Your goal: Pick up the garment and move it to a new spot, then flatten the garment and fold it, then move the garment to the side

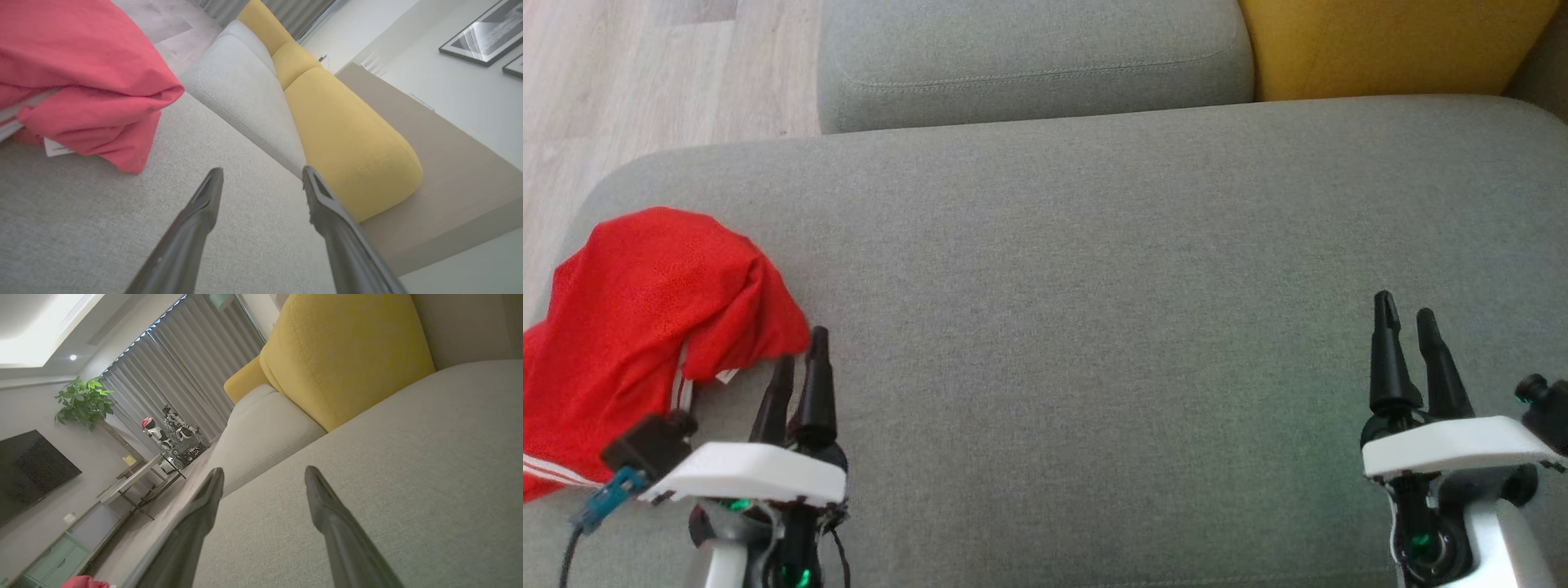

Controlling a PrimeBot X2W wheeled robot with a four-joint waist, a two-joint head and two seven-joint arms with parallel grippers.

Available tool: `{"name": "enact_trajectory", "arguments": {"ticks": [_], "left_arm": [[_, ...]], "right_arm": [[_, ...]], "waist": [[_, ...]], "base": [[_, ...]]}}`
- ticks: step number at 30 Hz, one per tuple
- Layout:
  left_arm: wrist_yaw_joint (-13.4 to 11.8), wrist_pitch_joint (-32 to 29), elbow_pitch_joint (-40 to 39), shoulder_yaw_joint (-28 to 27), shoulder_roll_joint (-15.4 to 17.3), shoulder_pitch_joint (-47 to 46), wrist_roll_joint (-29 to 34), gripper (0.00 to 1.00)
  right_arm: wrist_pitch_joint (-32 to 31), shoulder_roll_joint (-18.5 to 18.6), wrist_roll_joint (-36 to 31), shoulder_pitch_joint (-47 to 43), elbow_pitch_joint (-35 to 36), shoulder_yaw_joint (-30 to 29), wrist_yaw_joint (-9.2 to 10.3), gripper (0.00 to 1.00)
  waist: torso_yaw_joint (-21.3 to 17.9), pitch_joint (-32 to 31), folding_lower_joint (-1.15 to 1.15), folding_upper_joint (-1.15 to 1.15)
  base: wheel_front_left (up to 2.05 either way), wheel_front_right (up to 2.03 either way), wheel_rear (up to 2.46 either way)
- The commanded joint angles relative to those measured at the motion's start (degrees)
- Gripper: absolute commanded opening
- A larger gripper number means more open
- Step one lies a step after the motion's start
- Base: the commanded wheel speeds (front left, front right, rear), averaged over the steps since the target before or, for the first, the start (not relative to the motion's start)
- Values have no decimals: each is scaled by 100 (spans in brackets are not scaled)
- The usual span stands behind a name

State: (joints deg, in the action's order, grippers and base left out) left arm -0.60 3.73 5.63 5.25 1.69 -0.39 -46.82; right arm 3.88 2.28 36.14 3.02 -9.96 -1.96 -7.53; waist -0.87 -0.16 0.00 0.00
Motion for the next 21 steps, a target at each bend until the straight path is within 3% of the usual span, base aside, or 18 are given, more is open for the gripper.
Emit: {"name": "enact_trajectory", "arguments": {"ticks": [1, 21], "left_arm": [[-53, 92, -263, -14, 101, -343, 260, 100], [-1093, 433, -259, 1208, 707, -556, 2011, 100]], "right_arm": [[84, 37, -277, 350, 242, 104, 2, 100], [422, 45, -2116, 310, 291, 229, 3, 100]], "waist": [[2, -2, 0, 0], [-16, -37, 0, 0]], "base": [[0, 0, 0], [0, 0, 0]]}}
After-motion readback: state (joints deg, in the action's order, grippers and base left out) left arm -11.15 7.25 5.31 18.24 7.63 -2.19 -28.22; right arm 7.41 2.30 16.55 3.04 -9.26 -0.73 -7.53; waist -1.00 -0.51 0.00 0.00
